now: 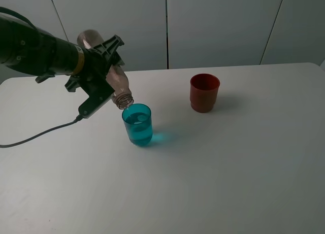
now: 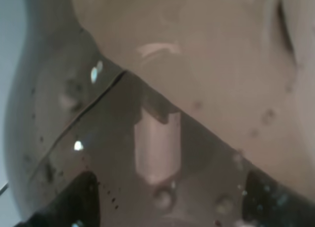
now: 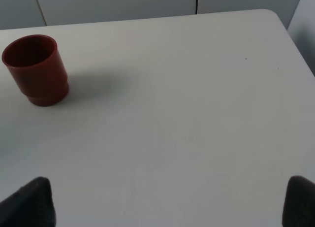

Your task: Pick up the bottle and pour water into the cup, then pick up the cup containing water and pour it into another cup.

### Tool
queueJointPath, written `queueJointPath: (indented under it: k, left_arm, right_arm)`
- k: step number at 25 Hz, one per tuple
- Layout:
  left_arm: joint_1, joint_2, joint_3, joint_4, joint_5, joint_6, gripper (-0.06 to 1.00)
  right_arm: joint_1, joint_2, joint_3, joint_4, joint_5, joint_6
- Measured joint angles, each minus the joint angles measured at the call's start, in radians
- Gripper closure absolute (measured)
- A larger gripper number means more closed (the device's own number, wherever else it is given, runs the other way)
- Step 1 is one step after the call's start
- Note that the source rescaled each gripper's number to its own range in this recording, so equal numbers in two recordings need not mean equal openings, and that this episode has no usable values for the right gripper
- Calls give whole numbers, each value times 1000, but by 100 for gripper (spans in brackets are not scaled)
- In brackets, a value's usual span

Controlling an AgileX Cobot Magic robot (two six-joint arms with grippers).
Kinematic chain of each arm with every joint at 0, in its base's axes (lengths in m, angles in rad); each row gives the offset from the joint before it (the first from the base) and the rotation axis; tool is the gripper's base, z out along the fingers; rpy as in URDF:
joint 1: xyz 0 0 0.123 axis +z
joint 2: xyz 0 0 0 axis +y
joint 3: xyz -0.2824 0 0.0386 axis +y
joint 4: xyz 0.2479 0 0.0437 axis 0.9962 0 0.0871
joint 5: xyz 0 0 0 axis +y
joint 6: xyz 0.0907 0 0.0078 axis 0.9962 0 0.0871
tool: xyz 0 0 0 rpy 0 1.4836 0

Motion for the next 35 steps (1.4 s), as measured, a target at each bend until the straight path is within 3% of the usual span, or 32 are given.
queueJointPath:
  k: [5, 10, 13, 17, 21, 24, 28, 31, 35]
  left_arm:
    - [0, 0, 0, 0, -31, -160, 94]
    - [0, -33, 0, -5, -118, -527, 94]
    - [7, -52, 0, -92, -158, -698, 94]
    - [91, -54, 0, -264, -278, -866, 94]
    - [181, -54, 40, -447, -361, -868, 94]
    - [256, -54, 95, -611, -438, -741, 94]
    - [363, -43, 179, -876, -642, -594, 94]
    - [426, -5, 203, -998, -768, -583, 94]
    - [477, 93, 209, -1093, -907, -609, 94]
  right_arm:
    - [0, 0, 0, 0, 0, -2]
    - [0, 0, 0, 0, 0, -2]
    - [0, 0, 0, 0, 0, -2]
    - [0, 0, 0, 0, 0, -2]
    - [0, 0, 0, 0, 0, -2]
    - [0, 0, 0, 0, 0, -2]
    - [0, 0, 0, 0, 0, -2]
    - [0, 0, 0, 0, 0, -2]
    - [0, 0, 0, 0, 0, -2]
